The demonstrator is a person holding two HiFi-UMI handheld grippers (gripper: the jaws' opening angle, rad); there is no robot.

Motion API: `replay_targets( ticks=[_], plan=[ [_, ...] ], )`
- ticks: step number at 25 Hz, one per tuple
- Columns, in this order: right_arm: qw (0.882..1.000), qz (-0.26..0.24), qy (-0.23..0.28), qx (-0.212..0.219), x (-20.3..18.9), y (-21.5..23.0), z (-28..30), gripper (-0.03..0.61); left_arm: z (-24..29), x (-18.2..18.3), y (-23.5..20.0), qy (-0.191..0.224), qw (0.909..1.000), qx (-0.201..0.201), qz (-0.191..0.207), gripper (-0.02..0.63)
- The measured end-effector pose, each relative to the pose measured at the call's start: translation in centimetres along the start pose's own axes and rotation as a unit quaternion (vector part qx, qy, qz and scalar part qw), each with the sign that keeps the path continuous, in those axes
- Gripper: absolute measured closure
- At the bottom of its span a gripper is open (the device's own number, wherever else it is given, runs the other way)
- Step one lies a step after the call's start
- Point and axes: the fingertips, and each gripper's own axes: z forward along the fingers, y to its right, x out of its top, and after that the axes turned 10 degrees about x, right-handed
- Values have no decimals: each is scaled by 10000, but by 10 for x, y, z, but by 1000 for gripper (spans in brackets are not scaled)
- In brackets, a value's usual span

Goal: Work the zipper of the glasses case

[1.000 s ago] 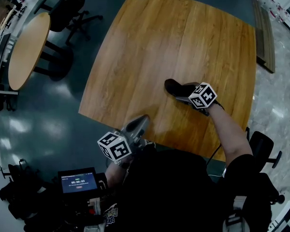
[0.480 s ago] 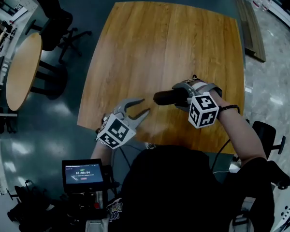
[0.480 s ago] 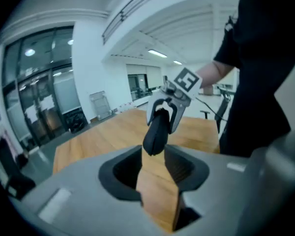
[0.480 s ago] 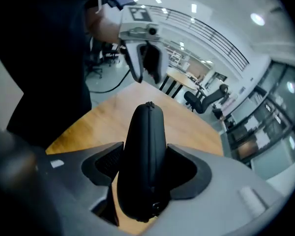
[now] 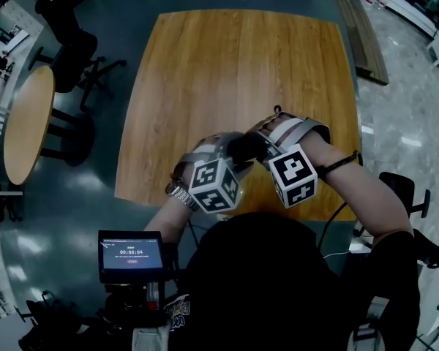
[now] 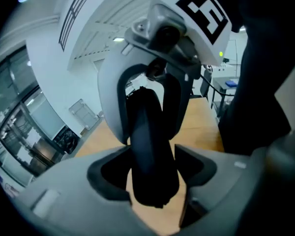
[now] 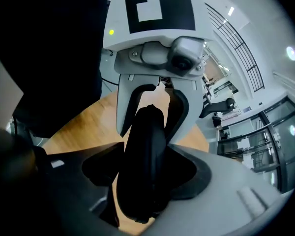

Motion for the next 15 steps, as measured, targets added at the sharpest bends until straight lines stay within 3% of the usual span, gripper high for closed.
replay_targets(
  ticks=[3,6,8,9,10,11,12,13,14,15],
  plan=[
    [9995,-243,77,-166,6,-1,-8,297,-7,6,-1,299,9992,189,-190,347],
    [9959,-178,672,-576,18,6,-35,258,-19,12,-5,748,9941,392,-678,350],
    [9849,199,1311,-1114,20,20,-71,204,-28,14,-14,1166,9790,351,-1633,348],
    [9744,477,1644,-1458,17,28,-93,219,-36,17,-20,1500,9596,183,-2372,348],
    [9601,816,1980,-1798,11,35,-115,226,-48,23,-27,1922,9276,-97,-3202,348],
    [9428,1185,2326,-2073,4,38,-133,244,-62,32,-34,2392,8834,-461,-4003,348],
    [9246,1538,2684,-2225,-3,38,-145,251,-79,41,-42,2878,8310,-866,-4681,348],
    [9061,1851,3065,-2252,-5,35,-150,252,-98,49,-49,3375,7729,-1284,-5217,348],
    [8858,2141,3484,-2193,-3,31,-153,252,-117,55,-57,3873,7082,-1696,-5654,348],
    [8619,2429,3923,-2105,3,28,-155,243,-134,56,-66,4329,6372,-2057,-6035,348]
  ],
)
